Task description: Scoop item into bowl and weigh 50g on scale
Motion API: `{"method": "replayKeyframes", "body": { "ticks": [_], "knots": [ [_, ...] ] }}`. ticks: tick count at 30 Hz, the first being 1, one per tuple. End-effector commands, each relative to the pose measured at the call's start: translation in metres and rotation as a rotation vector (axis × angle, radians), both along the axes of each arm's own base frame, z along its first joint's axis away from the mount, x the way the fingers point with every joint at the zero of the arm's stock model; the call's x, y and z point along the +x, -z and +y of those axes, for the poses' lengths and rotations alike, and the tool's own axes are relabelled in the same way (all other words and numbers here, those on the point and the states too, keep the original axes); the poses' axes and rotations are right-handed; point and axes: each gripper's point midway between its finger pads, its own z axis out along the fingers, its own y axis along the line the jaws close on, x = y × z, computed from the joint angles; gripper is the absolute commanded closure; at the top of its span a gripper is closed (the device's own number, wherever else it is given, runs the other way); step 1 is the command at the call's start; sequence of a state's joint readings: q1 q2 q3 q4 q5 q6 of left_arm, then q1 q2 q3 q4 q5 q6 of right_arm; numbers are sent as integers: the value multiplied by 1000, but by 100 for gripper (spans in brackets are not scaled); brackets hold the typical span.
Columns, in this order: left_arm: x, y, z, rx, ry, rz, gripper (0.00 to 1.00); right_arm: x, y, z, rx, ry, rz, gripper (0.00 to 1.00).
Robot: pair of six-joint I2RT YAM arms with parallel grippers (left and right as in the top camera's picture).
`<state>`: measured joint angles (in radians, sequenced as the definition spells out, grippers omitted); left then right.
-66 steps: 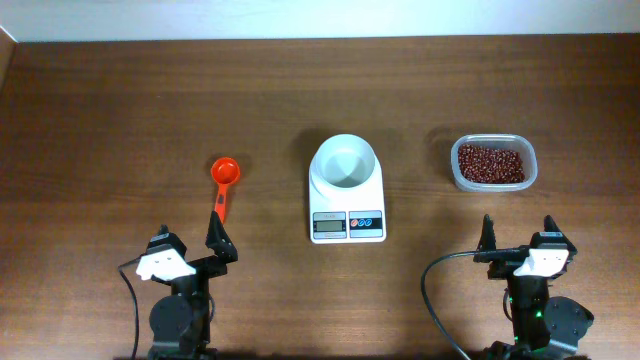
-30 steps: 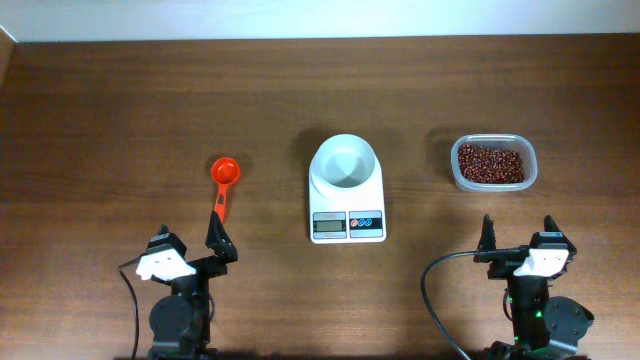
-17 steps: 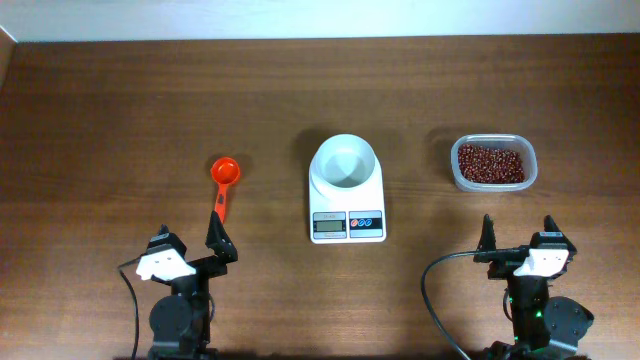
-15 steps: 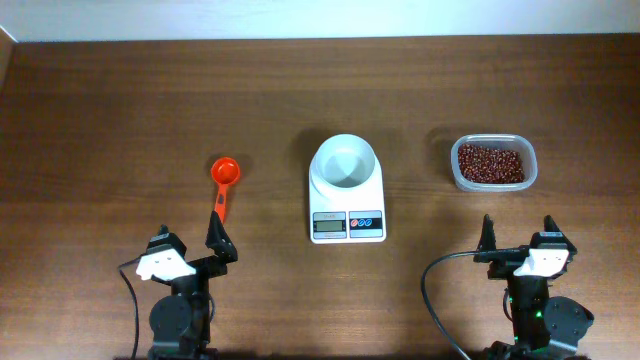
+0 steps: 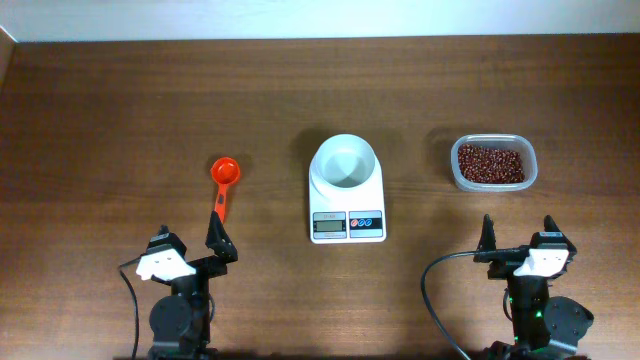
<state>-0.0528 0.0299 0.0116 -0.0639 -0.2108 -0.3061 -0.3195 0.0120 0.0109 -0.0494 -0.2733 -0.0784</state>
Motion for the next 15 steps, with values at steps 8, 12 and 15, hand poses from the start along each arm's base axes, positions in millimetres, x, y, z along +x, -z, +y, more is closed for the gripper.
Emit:
{"method": "replayKeyframes", "body": {
  "ticks": [8,12,15],
  "knots": [
    [-1,-1,6,18,-34,0,1,0,3,1,6,-1,6,1],
    [-1,-2,8,18,-41,-2,1,0,3,1,6,-1,6,1],
    [-2,-7,7,18,-40,-6,1,0,3,1,6,-1,6,1]
  ]
}}
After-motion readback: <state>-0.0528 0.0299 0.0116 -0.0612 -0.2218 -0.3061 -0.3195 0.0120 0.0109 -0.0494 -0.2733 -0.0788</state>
